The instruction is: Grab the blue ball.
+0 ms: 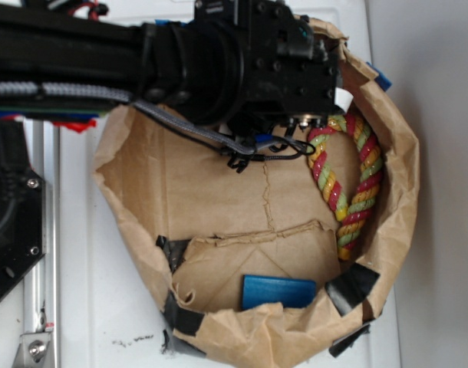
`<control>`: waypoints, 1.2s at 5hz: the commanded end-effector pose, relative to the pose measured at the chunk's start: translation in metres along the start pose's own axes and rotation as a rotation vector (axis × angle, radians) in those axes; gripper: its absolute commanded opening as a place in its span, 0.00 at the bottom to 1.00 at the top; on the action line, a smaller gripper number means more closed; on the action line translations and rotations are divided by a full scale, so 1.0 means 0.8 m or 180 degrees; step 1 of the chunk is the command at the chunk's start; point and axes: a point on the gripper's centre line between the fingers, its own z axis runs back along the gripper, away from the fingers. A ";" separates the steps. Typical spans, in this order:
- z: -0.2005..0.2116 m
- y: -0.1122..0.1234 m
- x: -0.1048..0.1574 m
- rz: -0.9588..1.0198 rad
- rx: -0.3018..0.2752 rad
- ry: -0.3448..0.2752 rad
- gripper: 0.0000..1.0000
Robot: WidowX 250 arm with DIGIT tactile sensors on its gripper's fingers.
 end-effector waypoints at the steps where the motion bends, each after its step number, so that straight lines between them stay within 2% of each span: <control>1: 0.028 0.007 0.006 0.0061 0.0002 -0.0223 0.00; 3: 0.071 0.016 -0.008 0.0064 -0.0368 -0.0471 0.00; 4: 0.095 0.018 -0.008 0.0112 -0.0533 -0.0664 0.00; 6: 0.105 0.017 -0.003 0.0153 -0.0573 -0.0763 0.00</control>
